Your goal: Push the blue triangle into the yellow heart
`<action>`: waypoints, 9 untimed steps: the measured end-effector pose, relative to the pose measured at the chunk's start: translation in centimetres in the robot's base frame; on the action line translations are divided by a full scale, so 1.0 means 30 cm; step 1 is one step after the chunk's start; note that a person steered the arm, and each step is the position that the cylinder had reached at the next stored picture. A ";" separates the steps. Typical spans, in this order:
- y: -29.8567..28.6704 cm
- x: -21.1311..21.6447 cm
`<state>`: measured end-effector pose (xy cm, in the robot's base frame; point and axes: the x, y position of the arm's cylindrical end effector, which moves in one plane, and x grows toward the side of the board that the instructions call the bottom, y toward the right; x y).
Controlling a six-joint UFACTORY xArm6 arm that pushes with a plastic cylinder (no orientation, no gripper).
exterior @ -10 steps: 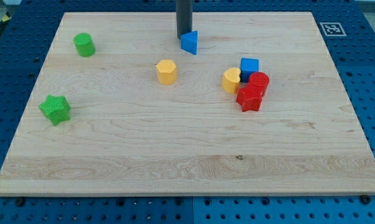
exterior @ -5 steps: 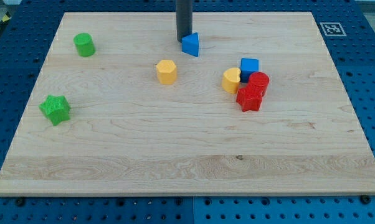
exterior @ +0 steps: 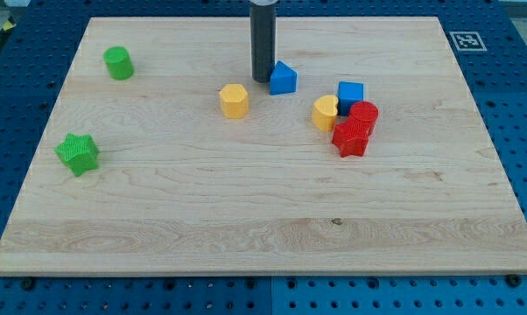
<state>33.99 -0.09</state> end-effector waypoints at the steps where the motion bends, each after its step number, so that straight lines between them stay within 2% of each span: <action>1: 0.038 0.003; 5: 0.069 -0.024; 8: 0.081 0.007; 9: 0.094 -0.036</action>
<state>32.91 2.72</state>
